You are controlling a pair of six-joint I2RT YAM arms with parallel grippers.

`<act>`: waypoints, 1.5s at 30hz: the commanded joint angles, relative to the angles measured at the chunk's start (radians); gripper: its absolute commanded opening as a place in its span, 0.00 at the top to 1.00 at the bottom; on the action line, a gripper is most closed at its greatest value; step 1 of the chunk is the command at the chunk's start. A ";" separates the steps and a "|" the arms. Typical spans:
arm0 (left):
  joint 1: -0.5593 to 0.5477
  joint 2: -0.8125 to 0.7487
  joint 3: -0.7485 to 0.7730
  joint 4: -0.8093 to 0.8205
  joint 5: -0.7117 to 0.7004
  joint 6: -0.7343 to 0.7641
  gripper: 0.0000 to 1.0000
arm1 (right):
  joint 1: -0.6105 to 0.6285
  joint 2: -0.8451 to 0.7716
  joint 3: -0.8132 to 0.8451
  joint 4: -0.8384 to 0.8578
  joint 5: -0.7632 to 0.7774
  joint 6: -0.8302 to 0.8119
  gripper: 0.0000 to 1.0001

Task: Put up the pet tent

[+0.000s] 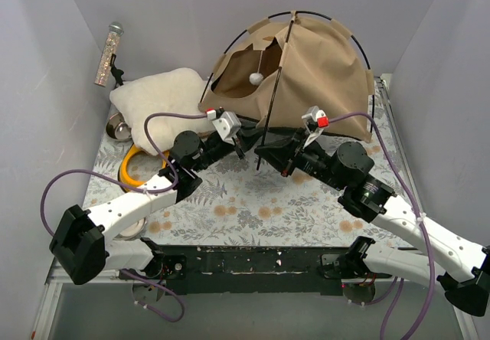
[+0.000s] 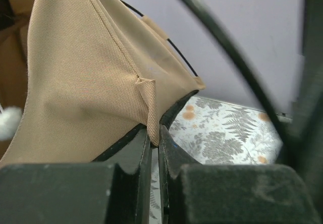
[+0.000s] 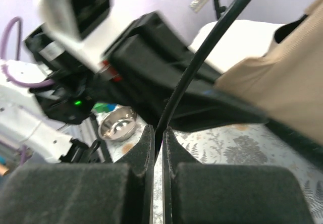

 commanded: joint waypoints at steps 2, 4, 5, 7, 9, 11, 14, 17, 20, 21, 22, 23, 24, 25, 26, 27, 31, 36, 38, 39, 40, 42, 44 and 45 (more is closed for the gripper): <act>-0.070 -0.088 -0.073 -0.094 0.083 0.046 1.00 | -0.031 0.002 0.088 0.248 0.234 -0.132 0.99; -0.091 -0.110 -0.094 -0.117 0.074 0.043 1.00 | -0.034 0.012 0.102 0.271 0.253 -0.146 0.99; -0.098 -0.119 -0.103 -0.127 0.071 0.037 1.00 | -0.034 0.019 0.112 0.271 0.263 -0.148 0.99; -0.104 -0.135 -0.116 -0.142 0.063 0.022 1.00 | -0.037 0.026 0.131 0.288 0.268 -0.162 0.99; -0.104 -0.153 -0.126 -0.165 0.060 0.003 1.00 | -0.041 0.034 0.145 0.303 0.271 -0.178 0.99; -0.104 -0.168 -0.136 -0.182 0.054 -0.009 1.00 | -0.051 0.042 0.157 0.305 0.279 -0.191 0.99; -0.104 -0.197 -0.148 -0.217 0.058 -0.023 1.00 | -0.077 0.043 0.159 0.308 0.280 -0.203 0.99; -0.104 -0.217 -0.162 -0.245 0.054 -0.050 1.00 | -0.097 0.048 0.162 0.312 0.265 -0.199 0.99; -0.104 -0.230 -0.171 -0.254 0.060 -0.078 1.00 | -0.117 0.055 0.172 0.309 0.237 -0.172 0.99; -0.104 -0.231 -0.176 -0.254 0.060 -0.087 1.00 | -0.121 0.058 0.177 0.308 0.231 -0.160 0.99; -0.104 -0.233 -0.179 -0.253 0.061 -0.090 1.00 | -0.127 0.062 0.183 0.305 0.225 -0.151 0.99; -0.104 -0.234 -0.186 -0.251 0.064 -0.089 1.00 | -0.135 0.062 0.191 0.305 0.211 -0.143 0.99; -0.104 -0.237 -0.191 -0.245 0.064 -0.089 1.00 | -0.140 0.069 0.201 0.303 0.204 -0.130 0.99; -0.104 -0.237 -0.200 -0.243 0.066 -0.090 1.00 | -0.143 0.072 0.209 0.297 0.200 -0.122 0.99; -0.104 -0.240 -0.205 -0.242 0.068 -0.092 1.00 | -0.146 0.075 0.217 0.294 0.200 -0.114 0.99; -0.104 -0.242 -0.211 -0.242 0.072 -0.092 1.00 | -0.150 0.077 0.223 0.292 0.197 -0.110 0.99; -0.104 -0.251 -0.237 -0.242 0.072 -0.098 1.00 | -0.160 0.085 0.247 0.283 0.191 -0.093 0.99; -0.104 -0.263 -0.254 -0.242 0.063 -0.103 1.00 | -0.172 0.086 0.260 0.256 0.184 -0.070 0.99; -0.104 -0.265 -0.261 -0.242 0.066 -0.101 1.00 | -0.178 0.089 0.270 0.249 0.185 -0.060 0.99; -0.104 -0.270 -0.264 -0.242 0.066 -0.100 1.00 | -0.183 0.092 0.278 0.249 0.184 -0.054 0.99; -0.104 -0.271 -0.266 -0.242 0.066 -0.095 1.00 | -0.186 0.095 0.287 0.245 0.185 -0.050 0.99; -0.105 -0.273 -0.278 -0.242 0.066 -0.095 1.00 | -0.195 0.100 0.300 0.246 0.176 -0.034 0.99; -0.104 -0.274 -0.286 -0.239 0.072 -0.089 1.00 | -0.199 0.101 0.303 0.242 0.177 -0.018 0.99; -0.104 -0.274 -0.288 -0.237 0.075 -0.089 1.00 | -0.202 0.101 0.304 0.243 0.174 -0.011 0.99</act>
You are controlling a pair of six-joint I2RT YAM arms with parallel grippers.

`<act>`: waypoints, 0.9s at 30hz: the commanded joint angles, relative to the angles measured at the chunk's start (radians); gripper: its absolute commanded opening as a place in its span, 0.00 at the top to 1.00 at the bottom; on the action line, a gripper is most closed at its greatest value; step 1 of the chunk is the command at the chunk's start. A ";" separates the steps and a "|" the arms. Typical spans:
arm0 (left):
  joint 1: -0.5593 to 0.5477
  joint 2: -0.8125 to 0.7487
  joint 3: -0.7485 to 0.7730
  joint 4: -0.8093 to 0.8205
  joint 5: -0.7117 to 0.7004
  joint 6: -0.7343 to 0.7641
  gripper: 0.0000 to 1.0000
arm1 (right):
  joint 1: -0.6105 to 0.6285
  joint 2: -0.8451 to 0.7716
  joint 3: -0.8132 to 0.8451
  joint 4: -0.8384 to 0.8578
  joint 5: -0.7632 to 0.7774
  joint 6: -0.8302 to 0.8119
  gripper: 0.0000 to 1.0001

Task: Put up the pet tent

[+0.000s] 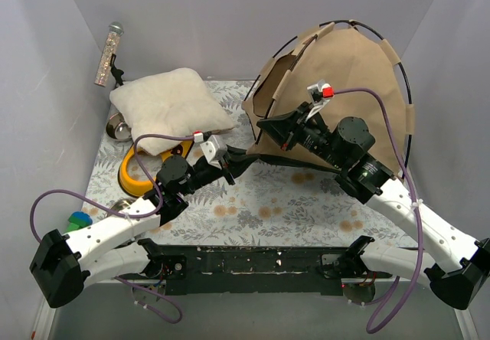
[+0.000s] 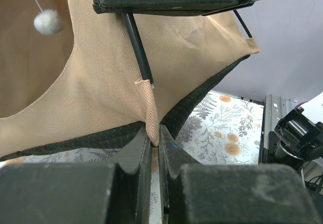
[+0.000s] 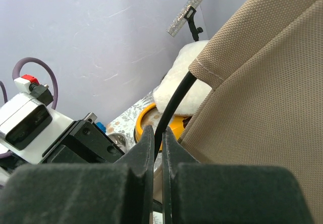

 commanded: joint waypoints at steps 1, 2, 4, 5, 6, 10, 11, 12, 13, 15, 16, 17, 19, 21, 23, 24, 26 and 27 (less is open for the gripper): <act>-0.020 -0.018 -0.061 -0.141 0.097 -0.001 1.00 | -0.071 -0.031 0.131 0.261 0.152 -0.059 0.99; -0.018 -0.018 -0.062 -0.138 0.103 0.002 1.00 | -0.073 -0.030 0.134 0.261 0.157 -0.048 0.99; -0.018 -0.017 -0.067 -0.135 0.110 0.004 1.00 | -0.079 -0.024 0.144 0.257 0.158 -0.033 0.99; -0.018 -0.016 -0.069 -0.136 0.113 0.002 1.00 | -0.084 -0.021 0.152 0.254 0.160 -0.023 0.99; -0.018 -0.016 -0.070 -0.136 0.114 0.004 1.00 | -0.087 -0.017 0.160 0.249 0.160 -0.016 0.99; -0.018 -0.017 -0.081 -0.123 0.125 0.014 1.00 | -0.094 -0.008 0.178 0.249 0.161 0.004 0.99; -0.018 -0.016 -0.084 -0.120 0.128 0.013 1.00 | -0.096 -0.004 0.183 0.247 0.160 0.009 0.99; -0.018 -0.017 -0.082 -0.118 0.128 0.016 1.00 | -0.096 -0.001 0.189 0.247 0.160 0.009 0.99; -0.018 -0.016 -0.084 -0.118 0.133 0.020 1.00 | -0.097 0.002 0.194 0.243 0.163 0.016 0.99; -0.018 -0.022 -0.092 -0.107 0.142 0.033 1.00 | -0.103 0.008 0.209 0.228 0.161 0.038 0.99; -0.018 -0.025 -0.093 -0.109 0.136 0.031 1.00 | -0.103 0.011 0.212 0.229 0.158 0.044 0.99; -0.018 -0.025 -0.093 -0.113 0.131 0.031 1.00 | -0.103 0.011 0.217 0.229 0.151 0.047 0.99; -0.018 -0.028 -0.093 -0.117 0.123 0.031 1.00 | -0.105 0.014 0.214 0.227 0.149 0.046 0.99; -0.020 -0.028 -0.090 -0.118 0.123 0.030 1.00 | -0.105 0.012 0.206 0.224 0.146 0.035 0.99; -0.018 -0.028 -0.089 -0.117 0.125 0.027 1.00 | -0.105 0.012 0.198 0.221 0.152 0.038 0.99; -0.018 -0.028 -0.090 -0.117 0.126 0.025 1.00 | -0.105 0.012 0.198 0.220 0.146 0.038 0.99; -0.018 -0.027 -0.090 -0.115 0.133 0.028 1.00 | -0.105 0.011 0.191 0.223 0.146 0.038 0.99; -0.018 -0.027 -0.089 -0.115 0.137 0.033 1.00 | -0.105 0.011 0.188 0.221 0.148 0.041 0.99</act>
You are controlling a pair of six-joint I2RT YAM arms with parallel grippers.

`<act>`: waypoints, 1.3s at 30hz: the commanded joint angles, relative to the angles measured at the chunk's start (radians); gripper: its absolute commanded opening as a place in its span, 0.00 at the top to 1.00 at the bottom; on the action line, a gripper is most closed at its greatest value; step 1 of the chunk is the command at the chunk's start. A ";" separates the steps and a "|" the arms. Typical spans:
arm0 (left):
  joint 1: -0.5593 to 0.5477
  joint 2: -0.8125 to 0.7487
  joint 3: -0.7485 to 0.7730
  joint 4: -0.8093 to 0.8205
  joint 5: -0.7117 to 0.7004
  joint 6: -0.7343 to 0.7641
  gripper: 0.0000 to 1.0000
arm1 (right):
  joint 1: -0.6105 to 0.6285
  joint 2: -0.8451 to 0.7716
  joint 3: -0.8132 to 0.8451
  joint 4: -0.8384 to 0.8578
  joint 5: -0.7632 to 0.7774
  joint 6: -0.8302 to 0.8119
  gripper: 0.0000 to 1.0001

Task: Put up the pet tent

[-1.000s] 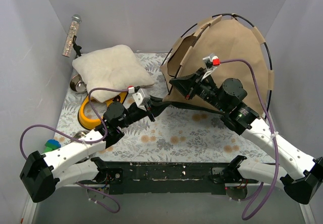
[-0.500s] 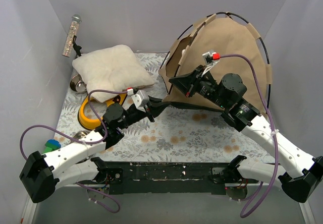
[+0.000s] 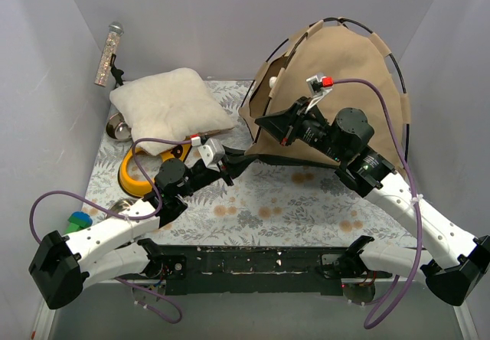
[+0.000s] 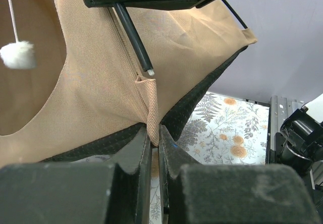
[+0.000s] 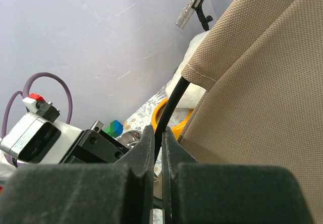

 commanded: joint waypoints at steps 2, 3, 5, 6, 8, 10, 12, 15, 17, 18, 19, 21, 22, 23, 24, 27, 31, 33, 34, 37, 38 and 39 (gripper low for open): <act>-0.020 -0.007 -0.050 -0.165 0.143 0.007 1.00 | -0.075 -0.030 0.106 0.304 0.199 -0.066 0.99; -0.021 -0.006 -0.050 -0.165 0.144 0.008 1.00 | -0.075 -0.030 0.105 0.305 0.193 -0.063 0.99; -0.021 0.002 -0.044 -0.165 0.143 0.008 1.00 | -0.075 -0.032 0.099 0.305 0.185 -0.054 0.99; -0.021 0.003 -0.041 -0.163 0.140 0.008 1.00 | -0.075 -0.032 0.092 0.305 0.184 -0.054 0.99; -0.021 0.007 -0.029 -0.163 0.146 0.005 1.00 | -0.075 -0.038 0.074 0.304 0.181 -0.056 0.99; -0.023 0.010 -0.023 -0.163 0.153 -0.001 1.00 | -0.075 -0.043 0.056 0.308 0.170 -0.063 0.99; -0.023 0.011 -0.017 -0.168 0.149 -0.005 1.00 | -0.075 -0.047 0.036 0.327 0.134 -0.077 0.99; -0.024 0.008 0.002 -0.180 0.144 -0.013 1.00 | -0.075 -0.059 0.008 0.324 0.135 -0.089 0.99; -0.024 0.005 0.008 -0.184 0.152 -0.013 1.00 | -0.075 -0.062 -0.003 0.327 0.132 -0.093 0.99; -0.026 0.007 0.011 -0.189 0.153 -0.015 1.00 | -0.075 -0.064 -0.009 0.331 0.127 -0.093 0.99; -0.027 0.007 0.014 -0.192 0.150 -0.016 1.00 | -0.075 -0.064 -0.012 0.331 0.124 -0.093 0.99; -0.027 0.007 0.016 -0.191 0.146 -0.016 1.00 | -0.075 -0.066 -0.020 0.337 0.116 -0.094 0.99; -0.027 0.010 0.019 -0.188 0.146 -0.016 1.00 | -0.075 -0.067 -0.024 0.340 0.115 -0.094 0.99; -0.027 0.011 0.020 -0.188 0.144 -0.022 1.00 | -0.075 -0.067 -0.029 0.342 0.112 -0.094 0.99; -0.027 0.016 0.023 -0.183 0.146 -0.024 1.00 | -0.075 -0.069 -0.035 0.342 0.109 -0.094 0.99; -0.029 0.020 0.029 -0.175 0.150 -0.033 1.00 | -0.075 -0.075 -0.053 0.345 0.103 -0.097 0.99; -0.032 0.026 0.031 -0.169 0.146 -0.033 1.00 | -0.073 -0.070 -0.058 0.348 0.092 -0.099 0.99; -0.032 0.025 0.031 -0.163 0.147 -0.032 1.00 | -0.073 -0.072 -0.059 0.345 0.089 -0.102 0.99; -0.032 0.028 0.034 -0.160 0.146 -0.038 1.00 | -0.073 -0.072 -0.061 0.344 0.086 -0.103 0.99; -0.032 0.039 0.049 -0.165 0.118 -0.067 1.00 | -0.073 -0.073 -0.067 0.337 0.073 -0.097 0.99; -0.032 0.042 0.054 -0.171 0.114 -0.071 1.00 | -0.073 -0.075 -0.067 0.337 0.069 -0.097 0.99; -0.032 0.043 0.052 -0.172 0.112 -0.071 1.00 | -0.073 -0.078 -0.066 0.336 0.066 -0.097 0.99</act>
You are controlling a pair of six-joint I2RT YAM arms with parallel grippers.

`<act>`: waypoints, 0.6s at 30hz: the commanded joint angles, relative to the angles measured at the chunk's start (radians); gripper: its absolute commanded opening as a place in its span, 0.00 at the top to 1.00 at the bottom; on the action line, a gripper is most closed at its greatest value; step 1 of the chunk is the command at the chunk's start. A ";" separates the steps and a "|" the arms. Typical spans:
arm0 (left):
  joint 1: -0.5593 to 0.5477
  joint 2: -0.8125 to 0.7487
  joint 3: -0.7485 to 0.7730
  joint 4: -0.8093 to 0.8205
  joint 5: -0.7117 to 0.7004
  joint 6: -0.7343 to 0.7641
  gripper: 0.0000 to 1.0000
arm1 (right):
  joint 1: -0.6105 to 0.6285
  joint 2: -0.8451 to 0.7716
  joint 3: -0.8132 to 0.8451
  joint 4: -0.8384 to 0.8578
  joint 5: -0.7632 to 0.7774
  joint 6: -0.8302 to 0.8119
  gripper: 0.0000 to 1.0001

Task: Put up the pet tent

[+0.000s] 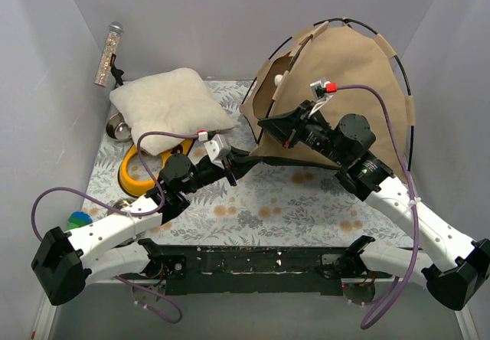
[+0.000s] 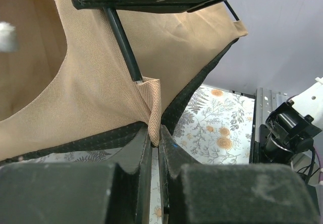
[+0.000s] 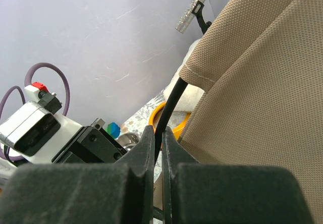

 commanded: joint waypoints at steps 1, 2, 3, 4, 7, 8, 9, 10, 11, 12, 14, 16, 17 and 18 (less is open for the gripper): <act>-0.027 0.008 0.007 -0.107 0.073 -0.041 1.00 | -0.047 -0.047 0.028 0.233 0.100 -0.091 0.99; -0.027 0.009 0.005 -0.109 0.059 -0.059 1.00 | -0.047 -0.048 0.030 0.226 0.100 -0.091 0.99; -0.027 0.011 0.005 -0.116 0.044 -0.073 1.00 | -0.047 -0.050 0.030 0.223 0.102 -0.093 0.99; -0.025 0.009 0.005 -0.120 0.037 -0.077 1.00 | -0.047 -0.053 0.031 0.220 0.106 -0.094 0.99; -0.025 -0.002 -0.005 -0.120 0.036 -0.080 1.00 | -0.047 -0.057 0.034 0.211 0.116 -0.105 0.99; -0.025 -0.002 -0.005 -0.121 0.030 -0.087 1.00 | -0.047 -0.060 0.034 0.206 0.122 -0.107 0.99; -0.025 -0.002 -0.005 -0.123 0.025 -0.088 1.00 | -0.047 -0.060 0.033 0.206 0.122 -0.111 0.99; -0.025 -0.002 -0.007 -0.120 0.027 -0.091 1.00 | -0.047 -0.062 0.031 0.205 0.122 -0.113 0.99; -0.025 -0.002 -0.005 -0.117 0.028 -0.094 1.00 | -0.047 -0.062 0.028 0.203 0.122 -0.113 0.99; -0.025 0.000 -0.002 -0.117 0.024 -0.100 1.00 | -0.047 -0.063 0.025 0.202 0.122 -0.114 0.99; -0.025 0.006 0.004 -0.110 0.025 -0.102 1.00 | -0.047 -0.066 0.018 0.203 0.120 -0.113 0.99; -0.025 0.007 0.007 -0.110 0.022 -0.105 1.00 | -0.047 -0.066 0.016 0.203 0.120 -0.113 0.99; -0.025 0.009 0.010 -0.110 0.024 -0.108 1.00 | -0.047 -0.066 0.016 0.203 0.120 -0.113 0.99; -0.025 0.009 0.012 -0.110 0.028 -0.110 1.00 | -0.047 -0.068 0.014 0.202 0.119 -0.113 0.99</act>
